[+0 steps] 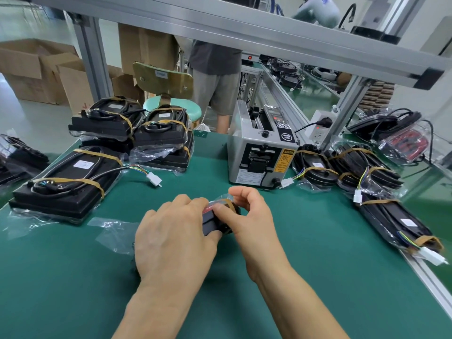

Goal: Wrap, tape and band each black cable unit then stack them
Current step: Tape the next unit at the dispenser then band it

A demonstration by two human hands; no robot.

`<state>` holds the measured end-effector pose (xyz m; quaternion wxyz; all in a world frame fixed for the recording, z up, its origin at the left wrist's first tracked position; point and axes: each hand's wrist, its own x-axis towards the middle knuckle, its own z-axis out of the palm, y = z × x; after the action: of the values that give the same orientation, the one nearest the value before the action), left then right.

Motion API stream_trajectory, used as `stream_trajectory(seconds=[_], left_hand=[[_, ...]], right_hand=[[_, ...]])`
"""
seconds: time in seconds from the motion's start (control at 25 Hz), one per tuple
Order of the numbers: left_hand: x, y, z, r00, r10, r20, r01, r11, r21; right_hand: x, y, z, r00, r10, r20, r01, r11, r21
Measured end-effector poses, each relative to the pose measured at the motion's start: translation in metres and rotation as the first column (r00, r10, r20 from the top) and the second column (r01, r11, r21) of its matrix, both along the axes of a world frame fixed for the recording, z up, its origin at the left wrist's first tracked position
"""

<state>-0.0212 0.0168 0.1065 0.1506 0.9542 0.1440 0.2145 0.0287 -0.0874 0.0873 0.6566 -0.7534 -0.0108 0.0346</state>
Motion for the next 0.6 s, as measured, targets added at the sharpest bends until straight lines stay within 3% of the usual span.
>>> stream_trajectory(seconds=[0.16,0.44,0.52,0.6], left_hand=[[-0.004,-0.002,0.004,0.995,-0.097,0.021,0.097,0.995,0.018],[-0.007,0.000,0.001,0.984,-0.149,0.096,0.146,0.989,0.037],[-0.009,0.009,0.001,0.986,-0.111,0.126,0.123,0.988,-0.091],[-0.008,0.025,0.002,0.971,-0.097,0.218,0.180,0.899,-0.400]], right_hand=[[0.005,-0.009,0.002,0.998,0.063,-0.015,-0.063,0.998,0.014],[0.012,-0.014,-0.004,0.992,0.110,-0.059,-0.097,0.977,0.192],[0.011,-0.023,-0.010,0.997,0.081,-0.010,-0.077,0.972,0.223],[0.009,-0.040,-0.018,0.999,0.029,0.031,-0.035,0.967,0.252]])
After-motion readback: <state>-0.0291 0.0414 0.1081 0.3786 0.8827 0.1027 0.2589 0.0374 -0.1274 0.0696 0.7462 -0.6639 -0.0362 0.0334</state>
